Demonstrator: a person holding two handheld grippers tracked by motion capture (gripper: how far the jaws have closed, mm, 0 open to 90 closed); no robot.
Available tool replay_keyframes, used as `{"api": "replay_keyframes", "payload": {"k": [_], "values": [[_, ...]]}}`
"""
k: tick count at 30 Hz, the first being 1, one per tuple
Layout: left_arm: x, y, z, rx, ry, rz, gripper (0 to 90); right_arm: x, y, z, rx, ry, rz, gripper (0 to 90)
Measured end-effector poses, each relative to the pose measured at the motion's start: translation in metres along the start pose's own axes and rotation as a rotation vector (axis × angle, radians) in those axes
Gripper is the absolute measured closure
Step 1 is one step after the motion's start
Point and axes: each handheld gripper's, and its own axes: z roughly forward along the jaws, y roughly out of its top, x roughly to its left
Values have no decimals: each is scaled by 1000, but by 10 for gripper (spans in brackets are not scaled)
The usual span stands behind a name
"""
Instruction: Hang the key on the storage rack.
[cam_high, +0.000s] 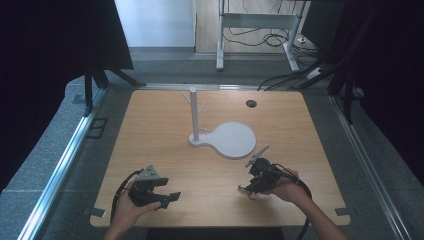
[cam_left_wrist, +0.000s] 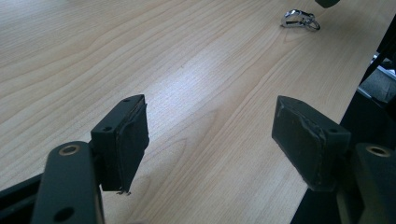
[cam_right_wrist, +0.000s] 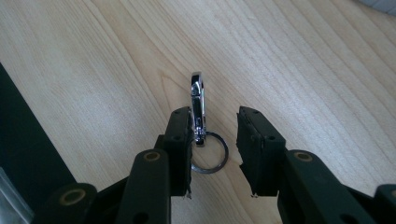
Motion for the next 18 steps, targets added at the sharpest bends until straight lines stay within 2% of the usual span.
{"api": "replay_keyframes", "payload": {"k": [10,18], "values": [[0,0,1,4,-3,1,276,4,6,13,53,12,-18,691],[0,0,1,3,-4,1,275,6,10,22,88,2,-26,711]]}}
